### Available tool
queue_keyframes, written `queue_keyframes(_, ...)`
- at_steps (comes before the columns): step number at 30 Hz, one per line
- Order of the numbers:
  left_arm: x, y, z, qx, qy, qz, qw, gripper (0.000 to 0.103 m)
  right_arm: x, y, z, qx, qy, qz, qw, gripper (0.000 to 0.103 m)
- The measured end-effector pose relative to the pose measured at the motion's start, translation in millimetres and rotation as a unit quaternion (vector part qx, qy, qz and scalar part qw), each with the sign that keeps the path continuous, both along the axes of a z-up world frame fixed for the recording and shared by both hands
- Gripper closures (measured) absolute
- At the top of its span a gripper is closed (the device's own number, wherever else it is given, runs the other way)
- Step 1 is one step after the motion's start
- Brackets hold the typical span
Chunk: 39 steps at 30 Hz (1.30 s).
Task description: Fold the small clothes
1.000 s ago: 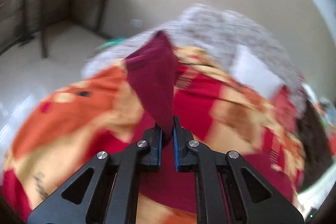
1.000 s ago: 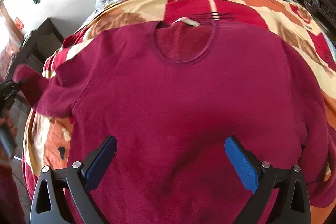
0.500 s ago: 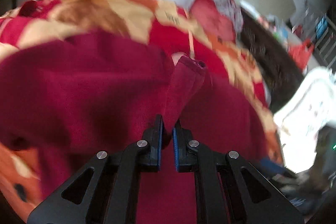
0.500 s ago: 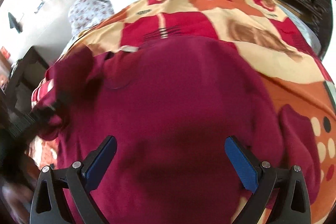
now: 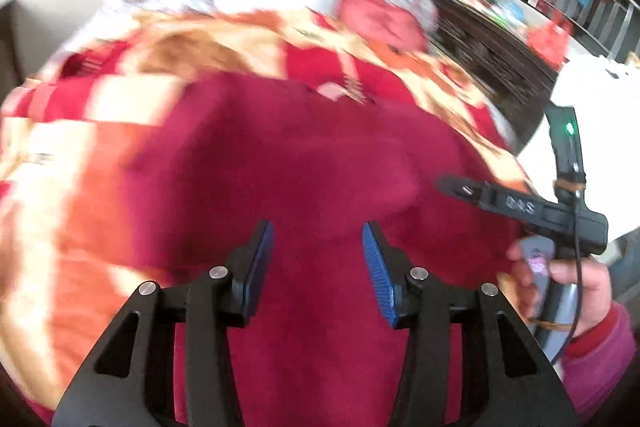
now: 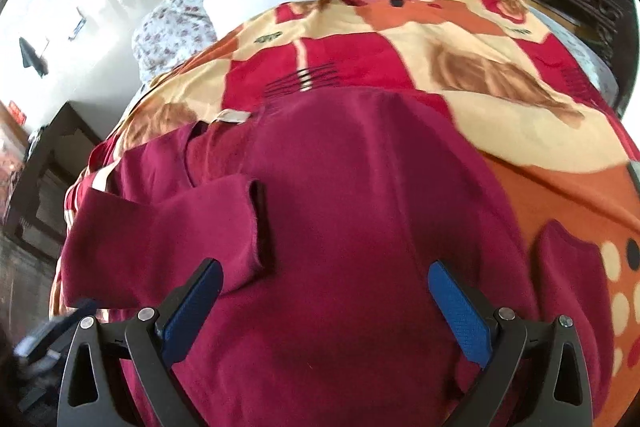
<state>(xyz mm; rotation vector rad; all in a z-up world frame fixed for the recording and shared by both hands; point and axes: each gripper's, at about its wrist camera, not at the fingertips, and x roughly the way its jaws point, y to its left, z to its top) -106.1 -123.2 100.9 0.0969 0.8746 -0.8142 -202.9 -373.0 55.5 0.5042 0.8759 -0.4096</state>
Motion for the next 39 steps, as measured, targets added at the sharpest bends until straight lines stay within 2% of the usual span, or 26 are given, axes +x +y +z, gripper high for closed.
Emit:
queue_keyframes(2,15,22,-4,0.015,-0.022,0.05,0.9984,0.057,14,6,-2,-0.014,-0.004,0.025,1.0,0.002)
queue_keyframes(5,41,41,-19,0.028,0.008,0.091,0.9955,0.057,38,14,-8,-0.05,0.006,0.053,0.997,0.02)
queue_keyframes(7,49,47,-28,0.033,0.019,0.112,0.993,0.057,55,21,-17,-0.055,0.026,0.078,0.995,0.055)
queue_keyframes(9,53,51,-35,0.03,0.035,0.124,0.9912,0.057,63,28,-20,-0.081,0.026,0.091,0.992,0.068)
queue_keyframes(10,52,53,-36,0.028,0.039,0.127,0.9907,0.057,65,33,-19,-0.096,0.024,0.101,0.99,0.087)
queue_keyframes(12,50,54,-37,0.027,0.037,0.132,0.9902,0.057,62,32,-11,-0.099,0.021,0.104,0.989,0.096)
queue_keyframes(13,49,53,-35,0.025,0.033,0.133,0.9903,0.057,53,27,1,-0.093,0.004,0.096,0.991,0.098)
queue_keyframes(15,46,52,-32,0.024,0.023,0.136,0.9902,0.057,34,19,20,-0.118,-0.013,0.073,0.99,0.1)
queue_keyframes(17,47,48,-34,0.028,0.02,0.133,0.9906,0.057,14,7,34,-0.158,-0.007,0.036,0.987,0.1)
queue_keyframes(18,47,46,-36,0.031,0.02,0.132,0.9906,0.057,5,-4,36,-0.16,0.002,0.017,0.987,0.1)
queue_keyframes(20,47,43,-40,0.034,0.026,0.131,0.9905,0.057,-5,-25,30,-0.123,0.011,0.0,0.992,0.1)
queue_keyframes(23,43,42,-41,0.033,0.025,0.132,0.9903,0.057,-3,-24,26,-0.067,-0.021,0.031,0.997,0.098)
queue_keyframes(24,42,42,-41,0.034,0.024,0.132,0.9903,0.057,3,-16,25,-0.062,-0.027,0.049,0.997,0.085)
queue_keyframes(25,42,42,-41,0.037,0.025,0.132,0.9903,0.057,11,-6,24,-0.062,-0.031,0.065,0.995,0.053)
queue_keyframes(26,42,42,-40,0.039,0.025,0.131,0.9903,0.057,19,1,22,-0.061,-0.035,0.077,0.995,0.039)
queue_keyframes(27,42,42,-40,0.041,0.025,0.131,0.9902,0.057,25,8,20,-0.06,-0.04,0.086,0.994,0.029)
queue_keyframes(29,42,46,-38,0.041,0.025,0.132,0.9901,0.057,39,23,12,-0.068,-0.031,0.101,0.992,0.03)
queue_keyframes(32,44,52,-36,0.037,0.027,0.139,0.9892,0.057,59,29,-7,-0.078,0.007,0.103,0.992,0.035)
queue_keyframes(34,46,55,-36,0.034,0.031,0.143,0.9886,0.057,66,26,-19,-0.063,0.021,0.099,0.993,0.069)
queue_keyframes(35,46,55,-36,0.034,0.032,0.144,0.9884,0.057,65,25,-20,-0.071,0.021,0.095,0.993,0.075)
queue_keyframes(36,46,55,-37,0.034,0.033,0.145,0.9883,0.057,64,26,-18,-0.074,0.016,0.101,0.992,0.091)
queue_keyframes(37,46,55,-37,0.034,0.034,0.147,0.988,0.057,61,27,-14,-0.07,0.013,0.108,0.992,0.097)
queue_keyframes(39,46,54,-37,0.033,0.032,0.147,0.988,0.057,49,25,0,-0.069,-0.007,0.112,0.991,0.098)
